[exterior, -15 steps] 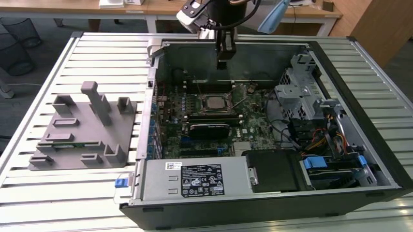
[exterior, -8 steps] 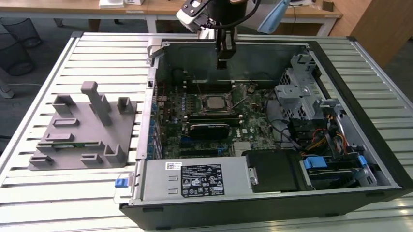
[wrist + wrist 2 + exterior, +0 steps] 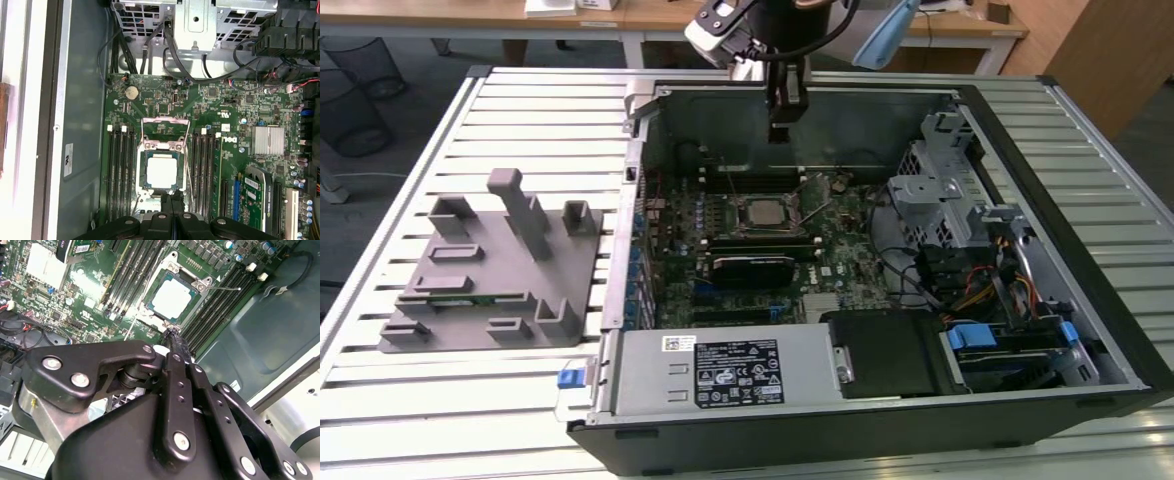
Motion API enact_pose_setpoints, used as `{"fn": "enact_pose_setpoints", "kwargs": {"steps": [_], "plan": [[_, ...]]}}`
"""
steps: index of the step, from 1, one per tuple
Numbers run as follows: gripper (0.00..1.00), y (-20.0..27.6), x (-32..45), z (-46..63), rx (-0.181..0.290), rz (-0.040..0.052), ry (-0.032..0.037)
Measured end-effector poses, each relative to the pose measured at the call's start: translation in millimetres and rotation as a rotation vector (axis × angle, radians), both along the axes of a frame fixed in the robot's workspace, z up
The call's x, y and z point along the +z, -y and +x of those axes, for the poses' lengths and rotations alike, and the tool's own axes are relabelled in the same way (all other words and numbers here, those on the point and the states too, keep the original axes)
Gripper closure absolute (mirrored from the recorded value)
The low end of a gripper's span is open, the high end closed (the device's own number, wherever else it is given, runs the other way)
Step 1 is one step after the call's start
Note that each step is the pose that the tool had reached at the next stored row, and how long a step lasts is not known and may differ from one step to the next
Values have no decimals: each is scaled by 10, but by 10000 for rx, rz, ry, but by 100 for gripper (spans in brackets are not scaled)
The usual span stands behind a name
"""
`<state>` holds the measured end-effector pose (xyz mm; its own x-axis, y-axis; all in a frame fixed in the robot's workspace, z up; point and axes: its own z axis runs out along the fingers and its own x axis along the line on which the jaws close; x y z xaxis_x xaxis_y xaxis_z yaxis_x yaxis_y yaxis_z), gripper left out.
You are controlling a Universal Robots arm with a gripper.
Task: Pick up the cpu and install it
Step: 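Close the cpu cover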
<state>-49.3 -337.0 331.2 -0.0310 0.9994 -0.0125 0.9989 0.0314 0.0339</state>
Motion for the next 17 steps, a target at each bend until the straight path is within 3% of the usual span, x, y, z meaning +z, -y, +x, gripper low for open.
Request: {"fn": "enact_pose_setpoints", "kwargs": {"steps": [17], "plan": [[89, 2, -61, 59, 0, 1, 1]]}}
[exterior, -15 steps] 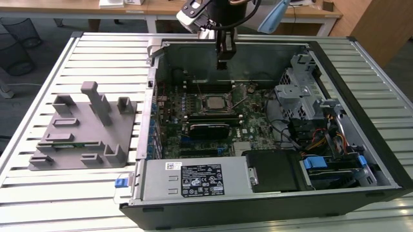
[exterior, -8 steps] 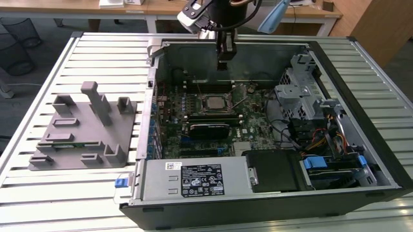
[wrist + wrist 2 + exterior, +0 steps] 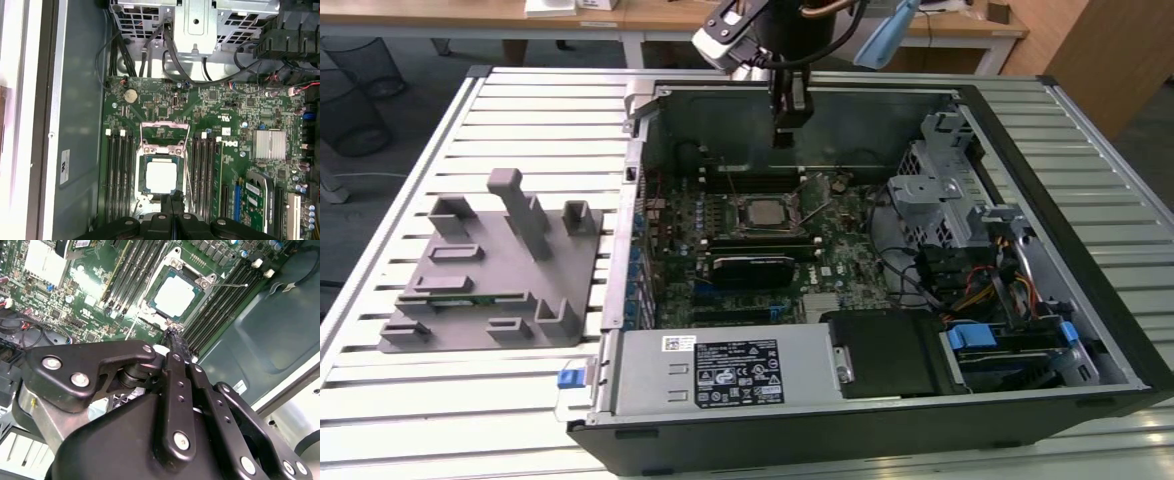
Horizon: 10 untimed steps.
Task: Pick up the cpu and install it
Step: 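Close the cpu cover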
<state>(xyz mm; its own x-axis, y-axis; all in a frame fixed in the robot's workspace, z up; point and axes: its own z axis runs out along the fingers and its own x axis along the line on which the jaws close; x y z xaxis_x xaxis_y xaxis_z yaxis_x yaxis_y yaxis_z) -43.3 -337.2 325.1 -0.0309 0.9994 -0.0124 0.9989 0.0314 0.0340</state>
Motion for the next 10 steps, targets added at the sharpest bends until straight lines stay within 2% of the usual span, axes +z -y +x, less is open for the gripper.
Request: {"fn": "enact_pose_setpoints", "kwargs": {"steps": [5, 10], "plan": [[89, 2, -82, 1, -1, -1, -1], [89, 2, -113, 70, 0, -2, -4]]}}
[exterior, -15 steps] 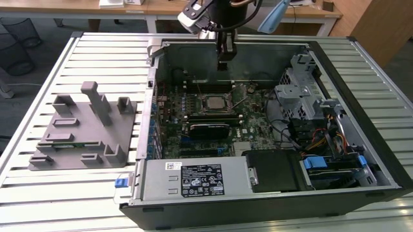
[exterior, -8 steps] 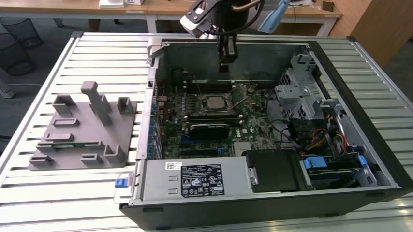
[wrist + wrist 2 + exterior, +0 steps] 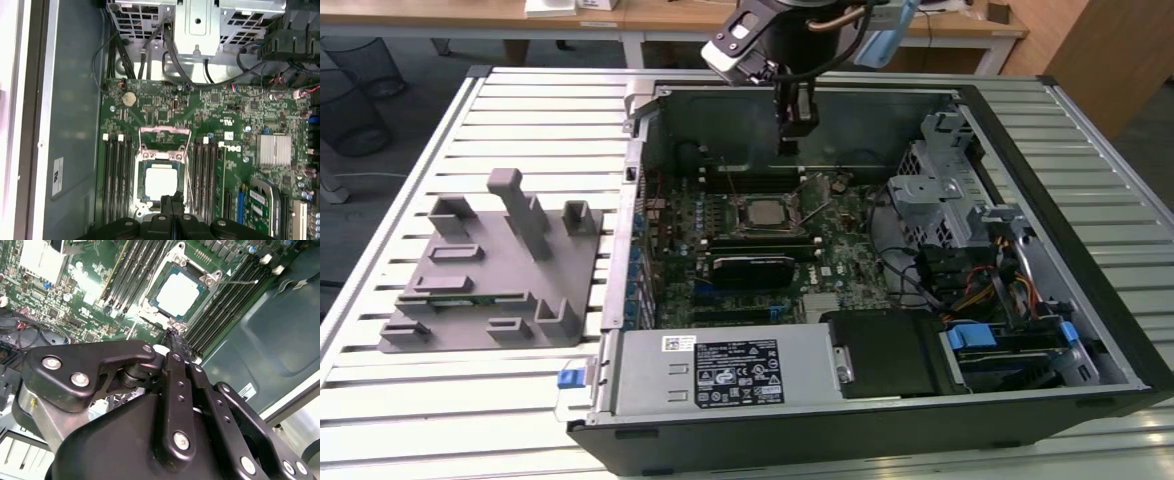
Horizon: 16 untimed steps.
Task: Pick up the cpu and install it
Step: 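Close the cpu cover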
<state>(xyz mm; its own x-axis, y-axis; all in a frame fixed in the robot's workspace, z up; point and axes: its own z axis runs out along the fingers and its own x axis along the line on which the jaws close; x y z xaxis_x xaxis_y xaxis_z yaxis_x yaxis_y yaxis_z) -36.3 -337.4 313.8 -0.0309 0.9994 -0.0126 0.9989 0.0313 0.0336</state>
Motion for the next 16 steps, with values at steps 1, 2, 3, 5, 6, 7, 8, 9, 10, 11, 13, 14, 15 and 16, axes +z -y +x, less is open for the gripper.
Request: {"fn": "enact_pose_setpoints", "kwargs": {"steps": [1, 2, 3, 5, 6, 7, 8, 9, 10, 11, 13, 14, 15, 16], "plan": [[89, 0, -5, 15, 0, 1, -1], [89, 0, -12, 23, 0, 1, -1], [89, 0, -21, 26, 0, 3, -1], [89, 0, -40, 26, -1, 1, -1], [89, 0, -50, 26, -1, 1, -2], [89, 0, -60, 26, -1, 1, -1], [89, 0, -69, 26, -1, 1, -1], [89, 0, -78, 26, -1, 0, -2], [89, 1, -88, 26, -1, 0, -2], [89, 2, -137, 26, -1, 1, -2], [89, 2, -144, 26, 0, 0, -2], [89, 2, -145, 26, 0, -1, -2], [89, 2, -146, 26, -1, -2, -3], [89, 2, -156, 35, -1, 1, -3]]}}
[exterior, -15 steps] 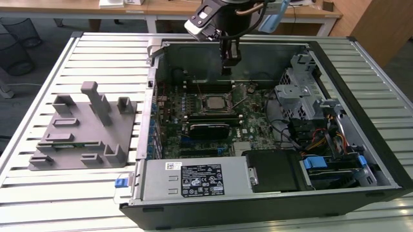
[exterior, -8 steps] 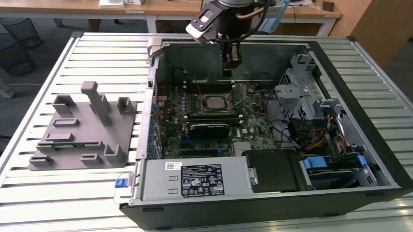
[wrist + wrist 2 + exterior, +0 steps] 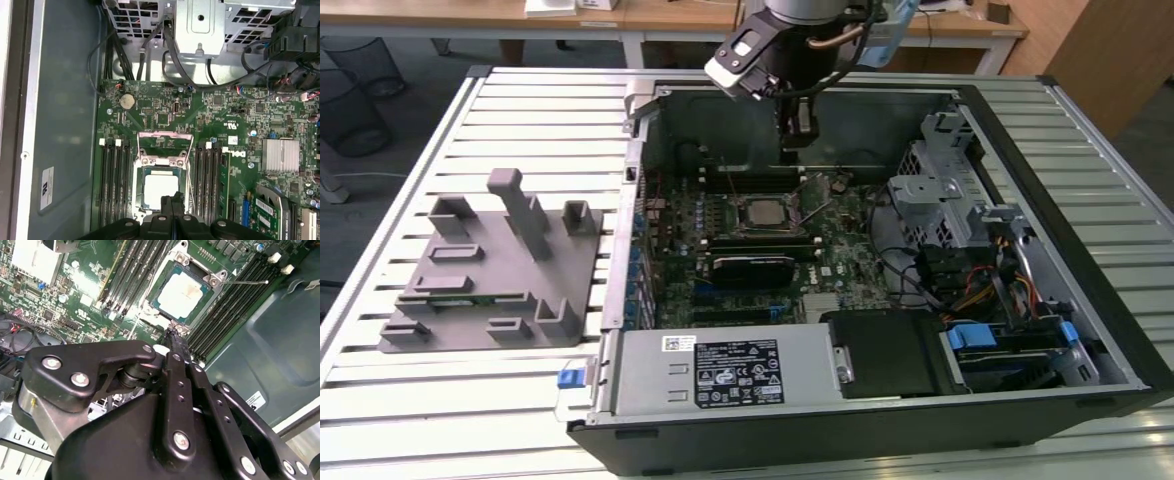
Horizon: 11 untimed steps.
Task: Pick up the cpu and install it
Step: 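Close the cpu cover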
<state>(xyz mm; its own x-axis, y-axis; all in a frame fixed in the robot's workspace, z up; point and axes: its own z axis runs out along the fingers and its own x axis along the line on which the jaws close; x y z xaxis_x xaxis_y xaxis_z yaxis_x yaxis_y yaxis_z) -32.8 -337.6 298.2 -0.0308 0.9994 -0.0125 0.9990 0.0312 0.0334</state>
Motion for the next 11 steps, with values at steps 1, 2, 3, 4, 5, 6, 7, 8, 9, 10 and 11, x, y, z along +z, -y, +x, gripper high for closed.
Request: {"fn": "enact_pose_setpoints", "kwargs": {"steps": [1, 2, 3, 4, 5, 6, 7, 8, 9, 10, 11], "plan": [[89, 0, -9, 29, -1, 1, -11], [89, 0, -22, 53, 0, 1, -19], [89, 0, -35, 70, 1, 0, -22], [89, -1, -50, 82, 1, 0, -23], [89, -1, -58, 90, 1, 0, -23], [89, -1, -63, 95, 1, 0, -24], [89, -1, -64, 97, 1, -3, -25], [89, 0, -66, 100, 0, -3, -25], [89, -1, -69, 111, 0, -1, -24], [89, -1, -72, 127, -1, 1, -23], [89, 0, -77, 144, 0, 0, -24]]}}
